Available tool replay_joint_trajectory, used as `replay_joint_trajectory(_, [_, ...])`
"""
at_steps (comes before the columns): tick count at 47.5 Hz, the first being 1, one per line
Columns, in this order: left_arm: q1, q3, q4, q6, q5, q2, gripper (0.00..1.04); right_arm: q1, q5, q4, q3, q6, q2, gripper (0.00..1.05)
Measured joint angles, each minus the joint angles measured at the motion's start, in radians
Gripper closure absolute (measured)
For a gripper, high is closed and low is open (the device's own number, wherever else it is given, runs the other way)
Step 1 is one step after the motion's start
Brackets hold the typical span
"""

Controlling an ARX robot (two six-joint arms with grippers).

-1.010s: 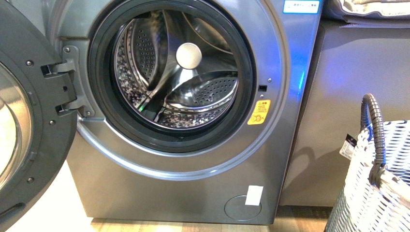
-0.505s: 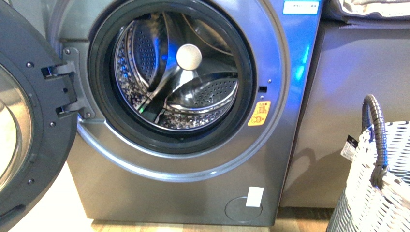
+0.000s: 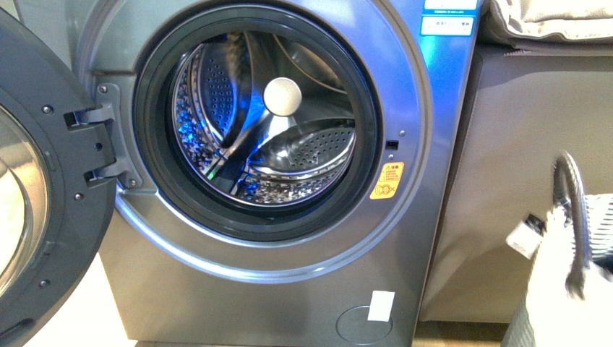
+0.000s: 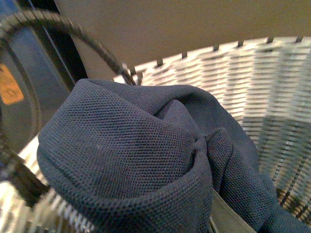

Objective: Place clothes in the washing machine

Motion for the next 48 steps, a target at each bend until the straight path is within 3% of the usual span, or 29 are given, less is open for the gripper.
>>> replay_joint_trajectory(11, [0.0,0.0,0.0,0.0,0.0,0.0,0.06,-0.006,-0.016,-0.197,0.082,0.006,-0.28,1.0])
replay_joint_trajectory(21, [0.0,0.0,0.0,0.0,0.0,0.0,0.06,0.044,0.008,-0.445,0.318,-0.022,-0.524,1.0])
replay_joint_trajectory(28, [0.0,0.0,0.0,0.0,0.0,0.0,0.06,0.161,0.024,-0.649,0.576,-0.043,-0.593,1.0])
replay_joint_trajectory(40, [0.0,0.0,0.0,0.0,0.0,0.0,0.06,0.335,0.014,-0.835,0.873,0.018,-0.521,1.0])
replay_joint_trajectory(48, [0.0,0.0,0.0,0.0,0.0,0.0,0.06,0.537,-0.068,-0.994,1.07,0.157,-0.431,1.0])
